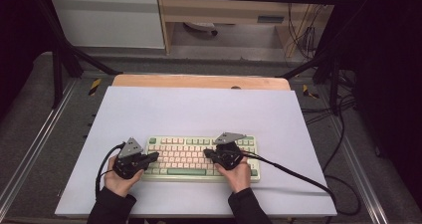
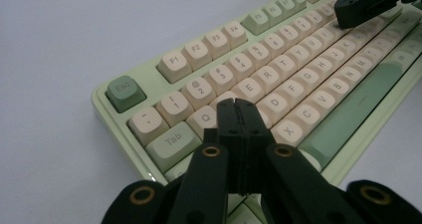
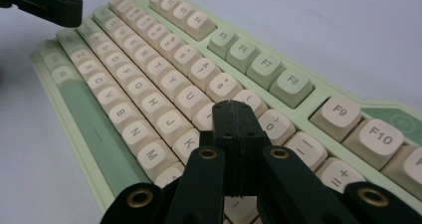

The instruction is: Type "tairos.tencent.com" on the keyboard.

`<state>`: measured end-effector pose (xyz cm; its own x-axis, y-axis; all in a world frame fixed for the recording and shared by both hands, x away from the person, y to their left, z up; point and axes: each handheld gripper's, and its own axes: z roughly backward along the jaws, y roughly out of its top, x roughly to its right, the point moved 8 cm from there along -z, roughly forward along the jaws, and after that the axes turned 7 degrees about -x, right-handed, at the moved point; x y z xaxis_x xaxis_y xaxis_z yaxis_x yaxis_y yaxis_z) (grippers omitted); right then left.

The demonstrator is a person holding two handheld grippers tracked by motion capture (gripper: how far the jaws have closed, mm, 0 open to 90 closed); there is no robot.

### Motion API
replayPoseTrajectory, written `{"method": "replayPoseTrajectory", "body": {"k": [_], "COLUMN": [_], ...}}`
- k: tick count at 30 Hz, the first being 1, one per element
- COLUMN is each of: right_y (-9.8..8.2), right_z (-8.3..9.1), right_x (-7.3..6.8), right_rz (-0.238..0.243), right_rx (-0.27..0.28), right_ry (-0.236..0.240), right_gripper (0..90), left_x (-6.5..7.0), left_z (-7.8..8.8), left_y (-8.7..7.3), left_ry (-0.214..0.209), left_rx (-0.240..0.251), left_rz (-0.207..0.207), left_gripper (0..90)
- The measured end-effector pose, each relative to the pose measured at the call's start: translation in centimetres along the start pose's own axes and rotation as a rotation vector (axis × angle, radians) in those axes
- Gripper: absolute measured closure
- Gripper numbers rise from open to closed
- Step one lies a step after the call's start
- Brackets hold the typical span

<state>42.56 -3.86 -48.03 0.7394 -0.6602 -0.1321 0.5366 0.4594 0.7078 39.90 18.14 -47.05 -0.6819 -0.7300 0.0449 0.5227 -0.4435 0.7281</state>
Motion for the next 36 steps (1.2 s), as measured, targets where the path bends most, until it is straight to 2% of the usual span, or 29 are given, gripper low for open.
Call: {"method": "replayPoseTrajectory", "body": {"k": [10, 17, 36], "right_y": [0.3, -0.1, -1.5], "right_z": [2.4, 3.7, 4.9], "right_x": [-0.5, -0.2, 0.4], "right_rz": [0.032, 0.022, 0.005], "right_rx": [0.030, 0.051, 0.047], "right_ry": [0.005, 0.010, 0.011], "right_gripper": [90.0, 90.0, 90.0], "left_x": [0.2, 0.6, 1.6], "left_z": [0.1, -0.4, -2.3], "left_y": [0.2, 0.4, 0.7], "left_ry": [-0.003, -0.007, -0.018], "left_rx": [0.005, -0.004, -0.040], "left_rz": [-0.002, -0.013, -0.030], "left_gripper": [90.0, 90.0, 90.0]}}
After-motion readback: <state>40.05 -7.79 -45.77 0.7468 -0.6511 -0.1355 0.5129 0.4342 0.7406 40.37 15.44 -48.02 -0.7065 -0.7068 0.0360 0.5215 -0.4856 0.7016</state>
